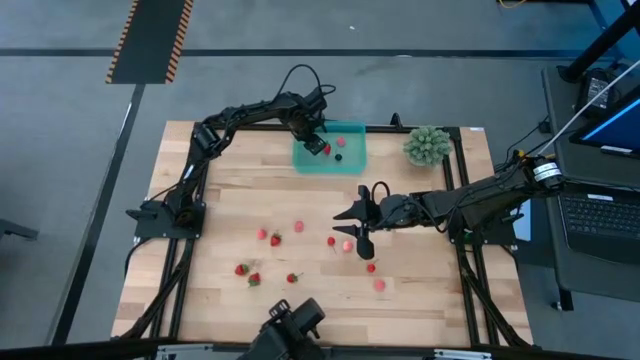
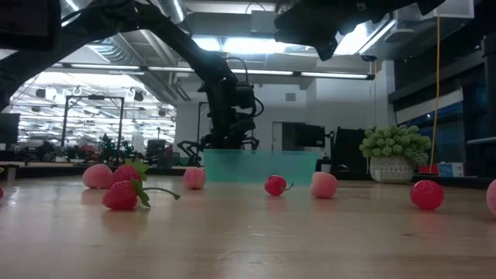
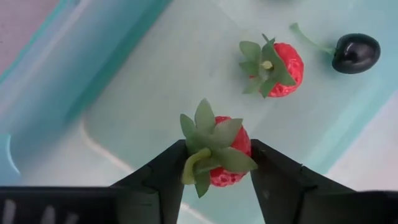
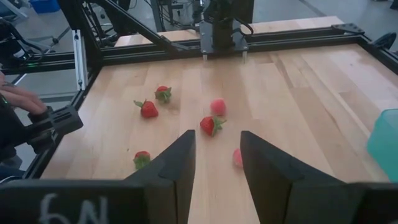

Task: Pick and placing Produce into tupperware
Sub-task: Put the strawberry into the blue basket

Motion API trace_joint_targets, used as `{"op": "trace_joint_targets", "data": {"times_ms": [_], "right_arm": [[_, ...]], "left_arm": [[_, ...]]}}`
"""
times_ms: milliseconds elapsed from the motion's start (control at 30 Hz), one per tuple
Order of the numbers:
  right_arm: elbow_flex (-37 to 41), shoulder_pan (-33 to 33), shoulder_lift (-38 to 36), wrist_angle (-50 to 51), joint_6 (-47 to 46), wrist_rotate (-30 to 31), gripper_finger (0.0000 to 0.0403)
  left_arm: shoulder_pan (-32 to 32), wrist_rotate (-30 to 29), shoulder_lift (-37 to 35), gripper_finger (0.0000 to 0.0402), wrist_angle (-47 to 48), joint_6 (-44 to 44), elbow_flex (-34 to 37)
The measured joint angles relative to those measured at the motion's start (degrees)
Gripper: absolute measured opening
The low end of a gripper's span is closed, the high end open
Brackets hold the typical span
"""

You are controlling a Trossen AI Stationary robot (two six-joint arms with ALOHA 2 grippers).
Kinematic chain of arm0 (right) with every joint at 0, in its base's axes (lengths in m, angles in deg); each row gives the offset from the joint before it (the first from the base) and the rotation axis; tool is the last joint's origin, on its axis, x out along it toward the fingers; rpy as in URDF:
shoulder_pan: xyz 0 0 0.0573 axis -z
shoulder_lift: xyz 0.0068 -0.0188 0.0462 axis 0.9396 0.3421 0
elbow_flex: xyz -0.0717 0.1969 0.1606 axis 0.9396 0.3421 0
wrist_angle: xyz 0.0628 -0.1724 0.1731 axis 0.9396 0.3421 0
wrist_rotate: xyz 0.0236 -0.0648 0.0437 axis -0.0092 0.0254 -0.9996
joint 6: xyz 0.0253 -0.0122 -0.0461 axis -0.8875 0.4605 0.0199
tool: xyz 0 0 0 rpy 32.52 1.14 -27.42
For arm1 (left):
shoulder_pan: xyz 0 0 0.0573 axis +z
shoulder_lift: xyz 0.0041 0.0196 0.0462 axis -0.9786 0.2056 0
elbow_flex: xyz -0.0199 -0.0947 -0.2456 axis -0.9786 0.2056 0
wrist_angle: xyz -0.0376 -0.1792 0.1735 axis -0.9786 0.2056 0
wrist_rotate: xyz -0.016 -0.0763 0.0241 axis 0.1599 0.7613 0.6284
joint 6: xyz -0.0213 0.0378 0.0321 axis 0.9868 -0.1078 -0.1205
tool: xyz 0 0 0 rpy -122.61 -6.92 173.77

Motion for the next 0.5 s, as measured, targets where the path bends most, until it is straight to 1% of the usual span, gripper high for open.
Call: {"op": "trace_joint_targets", "data": {"times_ms": [167,300,400,500], "right_arm": [[0.0,0.0,0.0,0.0,-1.5,0.0,0.0129],[0.0,0.0,0.0,0.1,-1.4,0.0,0.0129],[0.0,0.0,0.0,0.1,-1.4,0.0,0.0129],[0.0,0.0,0.0,0.1,-1.3,0.0,0.0129]], "left_arm": [[0.0,0.0,0.0,0.0205,0.5,0.0,0.0],[0.0,0.0,0.0,0.0227,0.7,0.0,0.0],[0.0,0.0,-0.9,0.0233,2.8,-0.2,0.0],[-0.1,0.3,-3.7,0.0232,4.7,-1.5,0.0]]}}
